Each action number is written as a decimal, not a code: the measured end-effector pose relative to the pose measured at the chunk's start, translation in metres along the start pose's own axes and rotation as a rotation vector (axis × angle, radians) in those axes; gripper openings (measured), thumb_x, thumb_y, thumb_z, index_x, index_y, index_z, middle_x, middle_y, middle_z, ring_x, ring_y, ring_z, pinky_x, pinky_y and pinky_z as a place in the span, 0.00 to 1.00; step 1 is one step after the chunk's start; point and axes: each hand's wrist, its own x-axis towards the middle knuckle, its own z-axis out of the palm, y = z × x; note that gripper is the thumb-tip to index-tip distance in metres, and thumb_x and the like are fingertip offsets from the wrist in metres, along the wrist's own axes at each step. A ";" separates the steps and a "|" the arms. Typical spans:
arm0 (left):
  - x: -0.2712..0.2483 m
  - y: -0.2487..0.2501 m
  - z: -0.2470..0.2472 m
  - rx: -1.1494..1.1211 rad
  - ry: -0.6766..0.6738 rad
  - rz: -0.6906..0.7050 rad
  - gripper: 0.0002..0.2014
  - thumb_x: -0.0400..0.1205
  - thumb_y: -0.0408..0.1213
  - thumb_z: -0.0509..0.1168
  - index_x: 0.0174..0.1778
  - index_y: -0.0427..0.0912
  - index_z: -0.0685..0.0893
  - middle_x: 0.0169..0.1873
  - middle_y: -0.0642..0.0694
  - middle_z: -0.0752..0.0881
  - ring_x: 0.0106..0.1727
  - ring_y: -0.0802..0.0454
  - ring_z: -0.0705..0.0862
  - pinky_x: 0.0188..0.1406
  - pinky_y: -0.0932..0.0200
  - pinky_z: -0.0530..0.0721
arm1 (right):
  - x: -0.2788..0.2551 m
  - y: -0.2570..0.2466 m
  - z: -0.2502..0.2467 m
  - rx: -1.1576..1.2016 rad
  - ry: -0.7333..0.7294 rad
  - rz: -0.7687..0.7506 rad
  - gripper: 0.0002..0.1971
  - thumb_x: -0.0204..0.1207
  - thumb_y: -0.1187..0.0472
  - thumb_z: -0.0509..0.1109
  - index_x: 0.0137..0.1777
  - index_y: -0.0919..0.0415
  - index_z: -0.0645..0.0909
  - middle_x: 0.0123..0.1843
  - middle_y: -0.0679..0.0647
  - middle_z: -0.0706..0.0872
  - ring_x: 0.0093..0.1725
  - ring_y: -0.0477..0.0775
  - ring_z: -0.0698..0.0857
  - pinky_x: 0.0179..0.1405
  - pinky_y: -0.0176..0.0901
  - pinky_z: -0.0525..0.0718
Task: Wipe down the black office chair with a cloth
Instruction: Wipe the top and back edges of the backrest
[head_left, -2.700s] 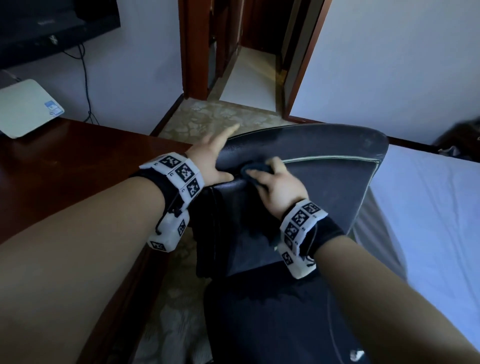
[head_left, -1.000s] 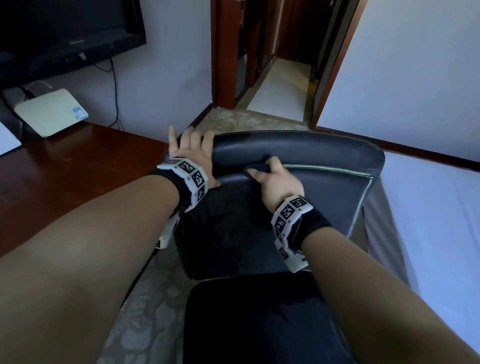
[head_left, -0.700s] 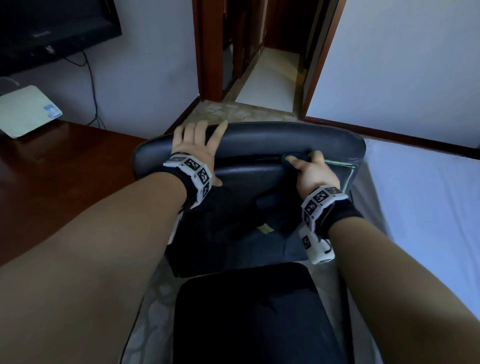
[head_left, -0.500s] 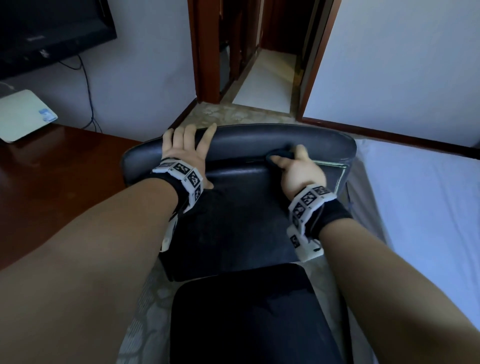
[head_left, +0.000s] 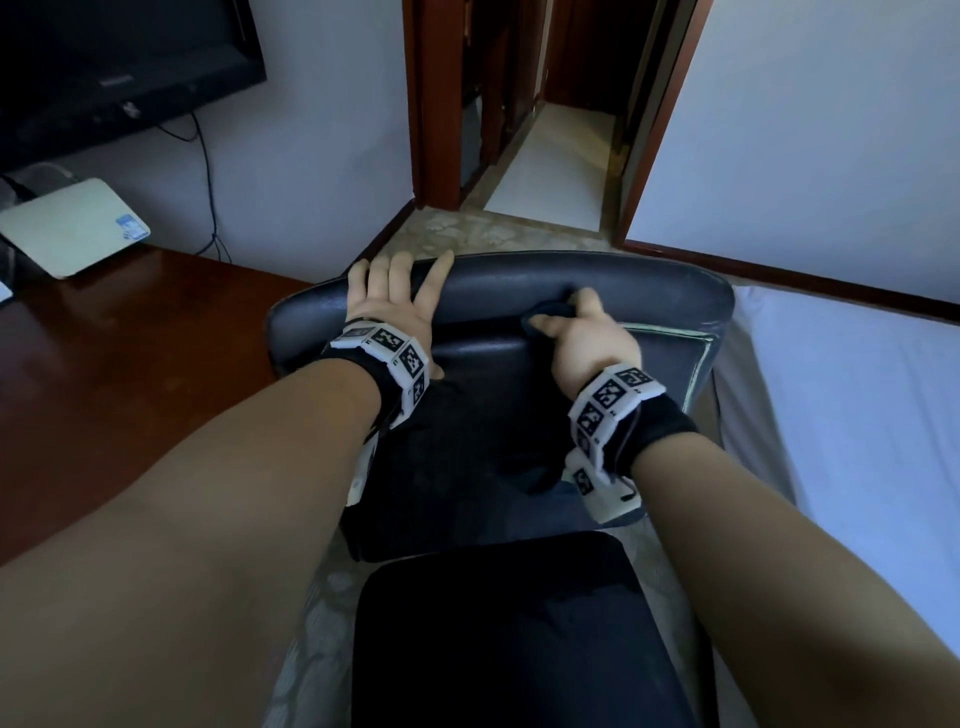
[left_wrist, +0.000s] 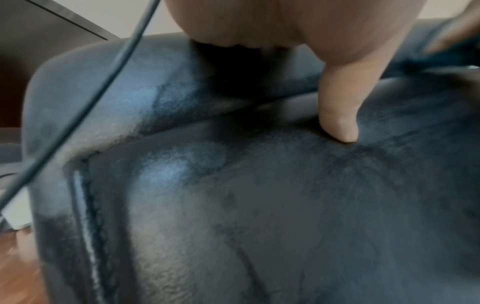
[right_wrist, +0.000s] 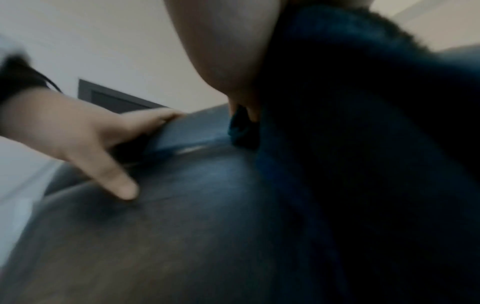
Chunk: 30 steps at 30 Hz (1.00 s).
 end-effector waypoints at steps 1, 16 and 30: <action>-0.001 -0.001 0.001 -0.003 0.003 -0.005 0.64 0.65 0.65 0.70 0.78 0.48 0.28 0.77 0.36 0.48 0.78 0.35 0.51 0.79 0.39 0.44 | -0.003 -0.008 0.010 -0.012 -0.038 -0.037 0.22 0.76 0.42 0.63 0.64 0.52 0.67 0.61 0.59 0.80 0.59 0.62 0.80 0.55 0.46 0.76; 0.001 0.001 0.000 -0.003 -0.008 0.000 0.64 0.66 0.64 0.71 0.78 0.46 0.27 0.77 0.34 0.48 0.78 0.34 0.51 0.79 0.38 0.44 | 0.004 0.012 -0.004 -0.383 -0.015 -0.165 0.20 0.82 0.59 0.57 0.72 0.41 0.70 0.76 0.52 0.63 0.71 0.60 0.72 0.66 0.44 0.72; 0.007 0.009 -0.005 -0.017 -0.014 -0.009 0.63 0.66 0.64 0.70 0.77 0.49 0.26 0.77 0.34 0.46 0.79 0.34 0.46 0.78 0.36 0.38 | 0.007 0.061 -0.029 -0.352 0.062 -0.122 0.19 0.83 0.55 0.55 0.73 0.43 0.69 0.74 0.58 0.67 0.70 0.65 0.69 0.69 0.51 0.69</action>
